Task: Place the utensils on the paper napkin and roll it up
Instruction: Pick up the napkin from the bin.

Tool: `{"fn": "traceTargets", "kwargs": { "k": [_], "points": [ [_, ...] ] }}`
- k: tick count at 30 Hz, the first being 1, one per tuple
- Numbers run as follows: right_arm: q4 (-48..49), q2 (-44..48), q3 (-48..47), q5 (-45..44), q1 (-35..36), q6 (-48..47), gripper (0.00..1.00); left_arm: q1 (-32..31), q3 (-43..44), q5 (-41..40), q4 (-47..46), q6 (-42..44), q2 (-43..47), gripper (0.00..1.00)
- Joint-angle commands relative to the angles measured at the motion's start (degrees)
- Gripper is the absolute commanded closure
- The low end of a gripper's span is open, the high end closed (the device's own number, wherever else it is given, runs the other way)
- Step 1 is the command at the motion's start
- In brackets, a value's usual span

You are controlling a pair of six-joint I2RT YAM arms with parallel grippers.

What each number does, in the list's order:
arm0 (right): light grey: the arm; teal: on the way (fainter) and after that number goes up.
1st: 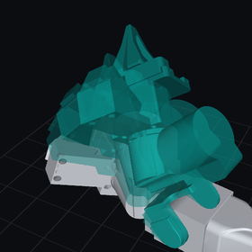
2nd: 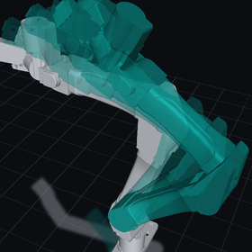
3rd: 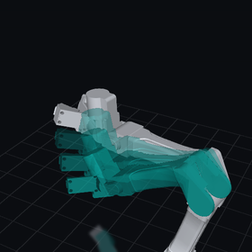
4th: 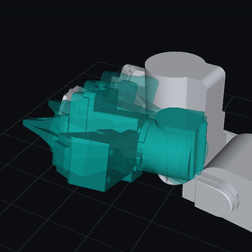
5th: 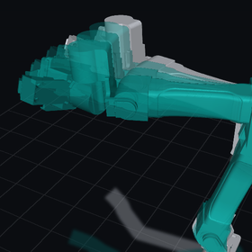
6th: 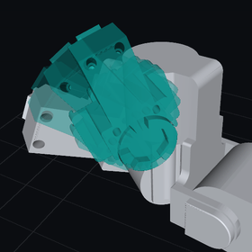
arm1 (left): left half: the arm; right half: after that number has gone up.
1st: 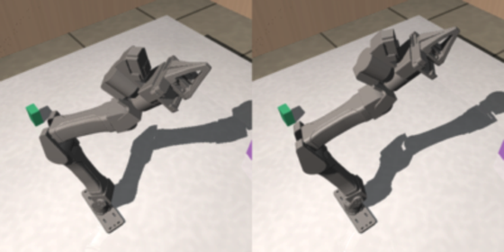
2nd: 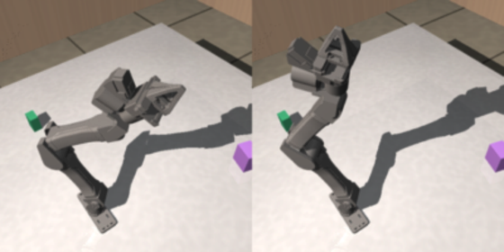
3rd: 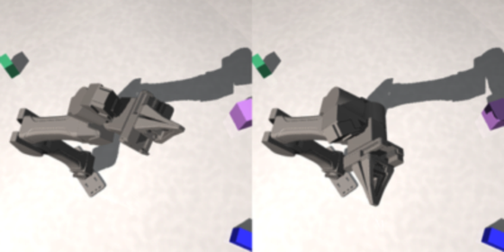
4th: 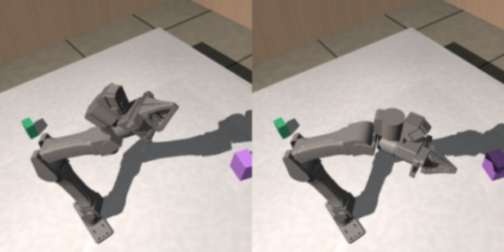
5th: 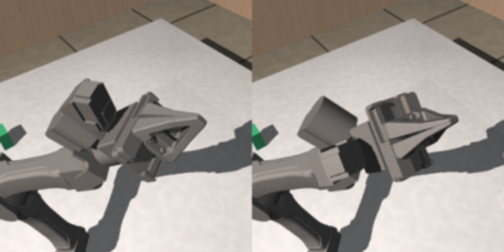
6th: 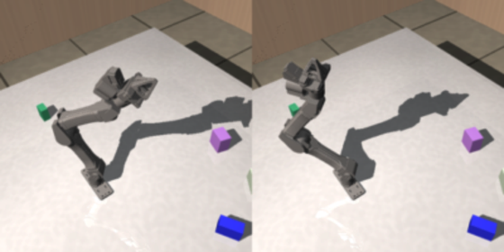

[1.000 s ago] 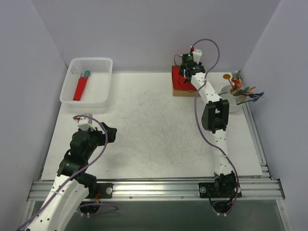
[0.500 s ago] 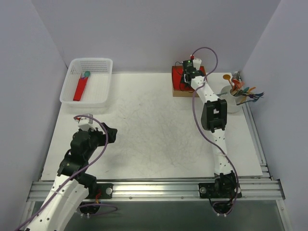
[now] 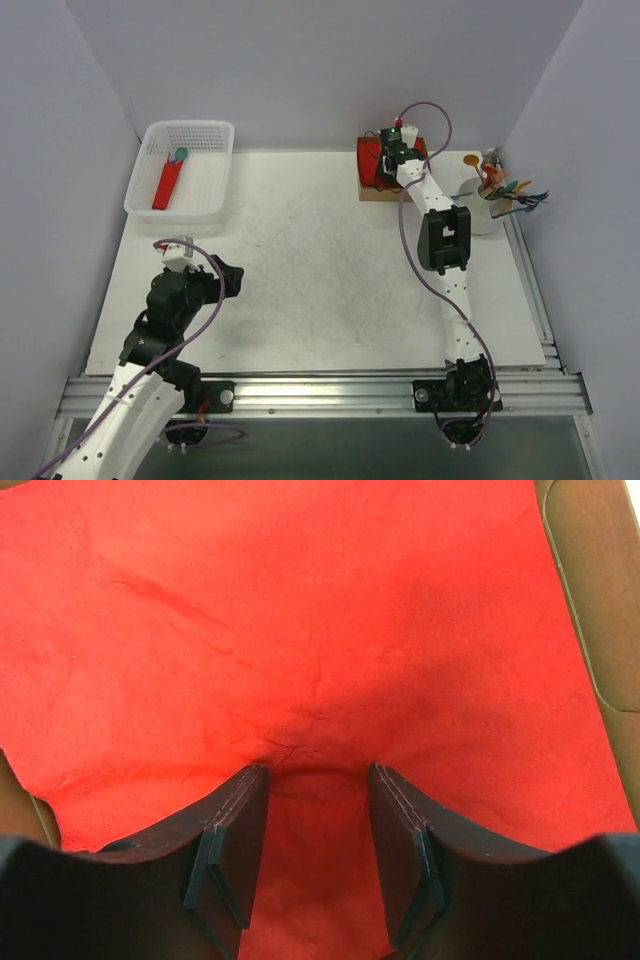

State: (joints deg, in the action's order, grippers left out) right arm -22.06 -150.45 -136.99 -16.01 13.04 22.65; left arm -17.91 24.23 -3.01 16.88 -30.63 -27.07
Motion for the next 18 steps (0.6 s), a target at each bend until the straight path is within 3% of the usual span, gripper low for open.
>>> {"fn": "traceTargets", "kwargs": {
  "k": [1, 11, 18],
  "points": [
    [-3.95, -1.68, -1.70, -0.25, -0.38, -0.15, 0.56, -0.19, 0.38, -0.51, -2.65, 0.84, 0.00, 0.06],
    [-2.80, 0.33, -0.64, -0.16, -0.47, -0.24, 0.87, -0.28, 0.47, -0.51, -2.65, 0.84, -0.17, 0.06],
    [-2.37, 2.27, -1.44, -0.16, -0.38, -0.68, 0.90, -0.28, 0.47, -0.51, -2.65, 0.84, -0.18, 0.06]
  ]
}}
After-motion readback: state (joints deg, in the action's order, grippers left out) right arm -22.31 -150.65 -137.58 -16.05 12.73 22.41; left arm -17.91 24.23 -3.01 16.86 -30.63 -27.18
